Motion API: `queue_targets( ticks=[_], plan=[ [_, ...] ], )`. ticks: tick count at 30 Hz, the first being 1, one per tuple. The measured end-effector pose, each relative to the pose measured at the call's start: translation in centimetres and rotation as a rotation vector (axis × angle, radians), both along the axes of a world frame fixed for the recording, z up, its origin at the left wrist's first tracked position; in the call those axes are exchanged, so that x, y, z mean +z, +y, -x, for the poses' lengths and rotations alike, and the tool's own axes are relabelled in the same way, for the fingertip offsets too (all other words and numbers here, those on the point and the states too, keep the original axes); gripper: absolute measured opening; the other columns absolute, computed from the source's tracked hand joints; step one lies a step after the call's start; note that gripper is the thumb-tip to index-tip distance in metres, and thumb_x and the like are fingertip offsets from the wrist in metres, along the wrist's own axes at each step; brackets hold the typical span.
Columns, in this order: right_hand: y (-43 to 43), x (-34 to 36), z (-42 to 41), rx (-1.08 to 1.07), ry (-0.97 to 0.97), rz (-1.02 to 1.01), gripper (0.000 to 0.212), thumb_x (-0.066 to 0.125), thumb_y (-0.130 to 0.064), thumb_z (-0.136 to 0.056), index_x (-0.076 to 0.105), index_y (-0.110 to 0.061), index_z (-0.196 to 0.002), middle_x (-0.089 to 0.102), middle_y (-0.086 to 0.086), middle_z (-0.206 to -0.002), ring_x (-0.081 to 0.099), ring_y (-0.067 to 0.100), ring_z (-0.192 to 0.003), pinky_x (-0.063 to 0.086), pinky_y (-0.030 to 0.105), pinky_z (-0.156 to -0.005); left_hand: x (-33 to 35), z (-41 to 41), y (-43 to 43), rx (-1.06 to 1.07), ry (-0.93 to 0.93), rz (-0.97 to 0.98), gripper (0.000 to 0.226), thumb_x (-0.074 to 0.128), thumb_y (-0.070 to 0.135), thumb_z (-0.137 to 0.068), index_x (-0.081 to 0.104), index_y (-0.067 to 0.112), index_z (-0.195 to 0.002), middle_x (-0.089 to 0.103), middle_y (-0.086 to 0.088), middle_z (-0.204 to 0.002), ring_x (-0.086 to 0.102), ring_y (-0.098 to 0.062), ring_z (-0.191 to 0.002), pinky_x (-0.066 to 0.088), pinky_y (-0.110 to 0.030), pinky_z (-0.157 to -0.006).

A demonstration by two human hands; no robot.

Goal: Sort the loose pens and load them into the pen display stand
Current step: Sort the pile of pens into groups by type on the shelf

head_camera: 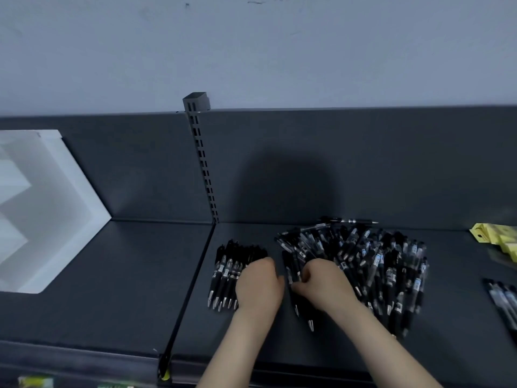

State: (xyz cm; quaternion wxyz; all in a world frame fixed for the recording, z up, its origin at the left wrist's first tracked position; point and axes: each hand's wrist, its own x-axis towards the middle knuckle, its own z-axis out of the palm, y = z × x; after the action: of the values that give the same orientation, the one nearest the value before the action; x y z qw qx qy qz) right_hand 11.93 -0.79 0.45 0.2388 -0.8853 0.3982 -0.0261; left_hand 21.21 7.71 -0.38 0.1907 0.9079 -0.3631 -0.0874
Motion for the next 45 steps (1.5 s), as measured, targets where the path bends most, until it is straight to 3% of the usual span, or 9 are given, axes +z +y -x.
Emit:
queue_targets(
  ticks=[10, 13, 17, 22, 24, 29, 35, 38, 45],
  plan=[
    [-0.7, 0.6, 3.0, -0.024, -0.193, 0.034, 0.029, 0.07, -0.034, -0.077, 0.048, -0.024, -0.062, 0.051, -0.009, -0.058, 0.047, 0.002, -0.056, 0.028, 0.016, -0.047, -0.6, 1.8, -2.3, -0.001, 0.047, -0.073, 0.034, 0.069, 0.037, -0.081, 0.06, 0.013, -0.103, 0.065, -0.004, -0.107, 0.062, -0.023, -0.101, 0.046, -0.029, -0.074],
    [-0.4, 0.4, 2.7, 0.002, -0.192, -0.029, 0.014, 0.071, -0.034, -0.078, 0.06, -0.025, -0.077, 0.055, -0.011, -0.062, 0.053, 0.003, -0.062, 0.035, 0.012, -0.053, 0.1, 1.2, -1.0, 0.058, 0.059, 0.0, 0.027, 0.064, 0.03, -0.078, 0.063, 0.018, -0.102, 0.067, 0.0, -0.103, 0.063, -0.02, -0.098, 0.048, -0.028, -0.075],
    [0.5, -0.3, 1.5, 0.005, -0.201, -0.178, 0.026, 0.072, -0.033, -0.079, 0.066, -0.017, -0.098, 0.062, -0.006, -0.072, 0.063, 0.014, -0.069, 0.055, 0.032, -0.068, 1.3, -1.2, 2.8, 0.202, 0.046, 0.07, 0.022, 0.06, 0.028, -0.081, 0.062, 0.029, -0.102, 0.068, 0.009, -0.093, 0.062, -0.014, -0.085, 0.048, -0.025, -0.065],
    [1.1, -0.7, -1.8, -0.038, -0.228, -0.265, 0.016, 0.073, -0.029, -0.078, 0.062, -0.016, -0.078, 0.067, 0.0, -0.073, 0.065, 0.021, -0.066, 0.057, 0.038, -0.07, 2.4, -3.7, 5.3, 0.27, -0.062, 0.07, 0.02, 0.058, 0.023, -0.082, 0.065, 0.025, -0.101, 0.068, 0.006, -0.095, 0.062, -0.018, -0.088, 0.049, -0.026, -0.066],
    [1.3, -1.1, -3.3, -0.041, -0.213, -0.251, 0.02, 0.072, -0.031, -0.077, 0.059, -0.016, -0.071, 0.068, 0.002, -0.073, 0.067, 0.023, -0.068, 0.057, 0.037, -0.069, 2.3, -4.0, 5.1, 0.251, -0.072, 0.021, 0.019, 0.057, 0.022, -0.083, 0.066, 0.023, -0.101, 0.068, 0.004, -0.097, 0.063, -0.019, -0.09, 0.048, -0.026, -0.066],
    [2.4, -2.0, -4.5, -0.022, -0.164, -0.218, 0.02, 0.069, -0.028, -0.078, 0.066, -0.013, -0.09, 0.07, 0.002, -0.077, 0.068, 0.022, -0.072, 0.056, 0.034, -0.07, 1.1, -4.0, 4.8, 0.201, -0.096, -0.022, 0.014, 0.058, 0.023, -0.084, 0.065, 0.023, -0.095, 0.067, 0.005, -0.093, 0.063, -0.016, -0.085, 0.047, -0.027, -0.061],
    [2.1, -1.8, -3.9, -0.009, -0.166, -0.137, 0.007, 0.064, -0.026, -0.079, 0.065, -0.019, -0.079, 0.068, -0.003, -0.076, 0.066, 0.016, -0.073, 0.05, 0.025, -0.066, 0.8, -4.4, 4.7, 0.164, -0.09, 0.004, 0.018, 0.059, 0.028, -0.087, 0.064, 0.025, -0.104, 0.066, 0.008, -0.095, 0.06, -0.012, -0.082, 0.047, -0.025, -0.061],
    [1.9, -1.3, -3.3, -0.007, -0.189, -0.115, 0.017, 0.065, -0.026, -0.079, 0.069, -0.021, -0.095, 0.069, -0.004, -0.082, 0.065, 0.014, -0.079, 0.049, 0.025, -0.07, 0.9, -4.6, 4.4, 0.142, -0.09, 0.042, 0.02, 0.057, 0.029, -0.089, 0.063, 0.026, -0.108, 0.065, 0.009, -0.096, 0.054, -0.008, -0.077, 0.048, -0.024, -0.06],
    [-1.7, 1.1, -1.3, -0.078, -0.263, 0.015, 0.025, 0.066, -0.019, -0.08, 0.071, -0.019, -0.104, 0.068, -0.006, -0.08, 0.064, 0.013, -0.087, 0.044, 0.021, -0.077, 1.2, -4.4, 2.2, 0.033, -0.067, 0.114, 0.032, 0.058, 0.031, -0.091, 0.06, 0.026, -0.122, 0.064, 0.007, -0.109, 0.059, -0.01, -0.097, 0.046, -0.023, -0.069]
  ],
)
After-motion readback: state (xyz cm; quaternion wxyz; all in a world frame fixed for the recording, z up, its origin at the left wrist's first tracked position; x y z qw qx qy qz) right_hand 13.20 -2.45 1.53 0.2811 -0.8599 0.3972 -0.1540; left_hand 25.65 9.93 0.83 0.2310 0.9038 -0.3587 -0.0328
